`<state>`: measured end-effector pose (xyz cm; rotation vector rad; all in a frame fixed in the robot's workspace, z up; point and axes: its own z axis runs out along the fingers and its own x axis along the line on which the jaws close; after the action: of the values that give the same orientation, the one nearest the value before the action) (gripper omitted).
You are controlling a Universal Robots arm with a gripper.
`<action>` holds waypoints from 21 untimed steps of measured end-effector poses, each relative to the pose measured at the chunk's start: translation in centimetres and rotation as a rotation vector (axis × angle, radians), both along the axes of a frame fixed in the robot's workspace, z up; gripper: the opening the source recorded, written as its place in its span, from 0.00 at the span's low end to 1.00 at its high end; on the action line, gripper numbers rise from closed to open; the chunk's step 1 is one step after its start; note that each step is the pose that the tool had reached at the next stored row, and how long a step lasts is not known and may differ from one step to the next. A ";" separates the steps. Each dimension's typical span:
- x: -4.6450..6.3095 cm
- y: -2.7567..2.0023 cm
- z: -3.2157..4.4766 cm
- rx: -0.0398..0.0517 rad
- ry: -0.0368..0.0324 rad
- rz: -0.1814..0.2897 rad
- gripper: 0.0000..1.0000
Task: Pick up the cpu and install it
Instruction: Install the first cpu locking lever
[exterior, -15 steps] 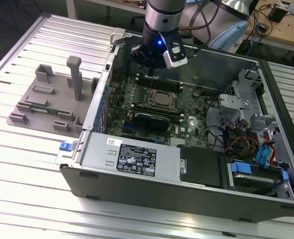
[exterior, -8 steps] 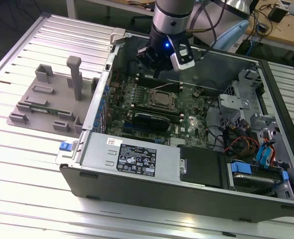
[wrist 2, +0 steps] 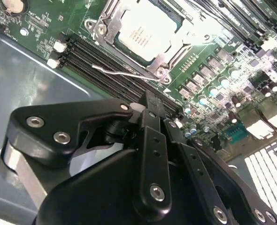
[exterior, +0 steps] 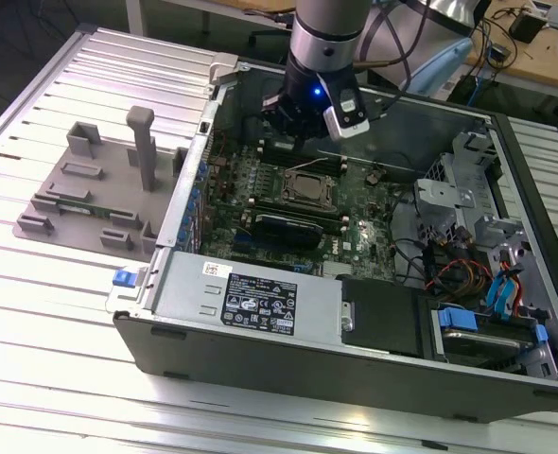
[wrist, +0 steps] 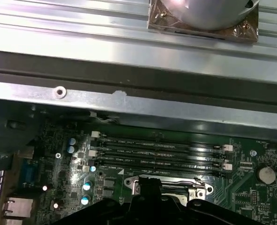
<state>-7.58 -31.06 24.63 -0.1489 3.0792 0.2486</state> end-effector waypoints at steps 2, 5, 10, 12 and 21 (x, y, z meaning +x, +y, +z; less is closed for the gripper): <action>0.0 0.00 -0.52 0.0000 -0.0079 -0.018 0.11; 0.0 -0.01 -0.87 -0.0001 -0.0146 -0.038 0.11; 0.1 -0.01 -1.31 -0.0014 -0.0426 -0.057 0.11; 0.1 -0.01 -1.40 -0.0012 -0.0482 -0.060 0.11; 1.4 0.00 -1.81 -0.0021 -0.0484 -0.112 0.11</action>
<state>-6.16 -31.05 22.82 0.0180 3.0268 0.2330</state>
